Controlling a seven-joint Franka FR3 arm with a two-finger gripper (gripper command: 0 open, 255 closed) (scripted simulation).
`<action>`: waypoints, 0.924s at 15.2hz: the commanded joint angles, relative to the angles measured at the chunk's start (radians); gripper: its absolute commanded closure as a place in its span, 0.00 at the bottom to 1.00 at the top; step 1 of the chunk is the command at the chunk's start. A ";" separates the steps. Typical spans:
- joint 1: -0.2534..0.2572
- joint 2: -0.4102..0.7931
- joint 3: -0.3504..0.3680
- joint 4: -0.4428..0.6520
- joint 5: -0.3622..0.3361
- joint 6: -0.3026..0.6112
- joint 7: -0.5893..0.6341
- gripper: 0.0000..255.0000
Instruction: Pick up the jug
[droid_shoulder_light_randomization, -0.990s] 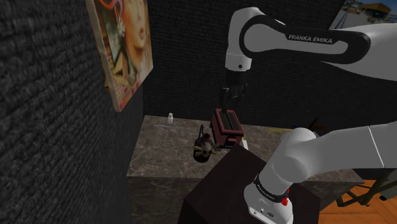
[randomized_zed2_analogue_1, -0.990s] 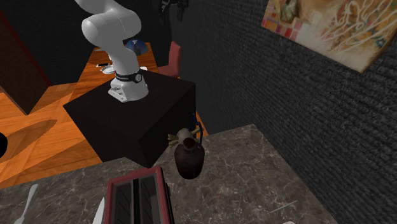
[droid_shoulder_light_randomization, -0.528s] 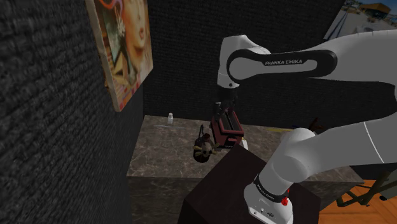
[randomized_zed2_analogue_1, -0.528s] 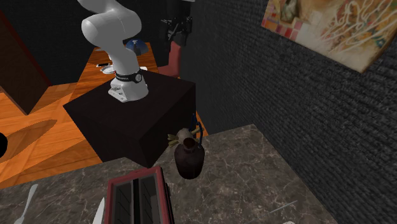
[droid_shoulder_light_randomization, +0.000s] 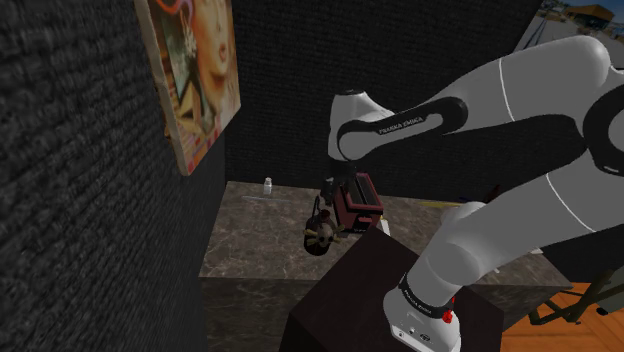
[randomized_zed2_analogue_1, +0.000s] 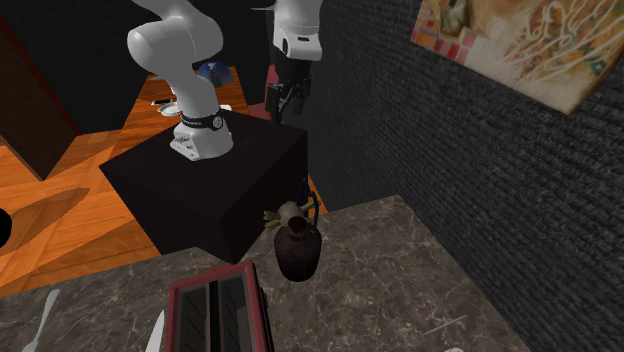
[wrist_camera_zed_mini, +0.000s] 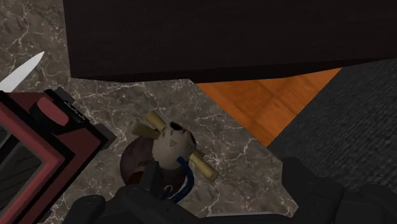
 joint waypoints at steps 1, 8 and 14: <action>-0.012 0.063 -0.002 -0.008 -0.027 0.088 -0.004 0.00; -0.071 0.356 -0.013 0.035 -0.172 0.382 0.022 0.00; -0.088 0.505 -0.028 0.071 -0.267 0.506 0.076 0.00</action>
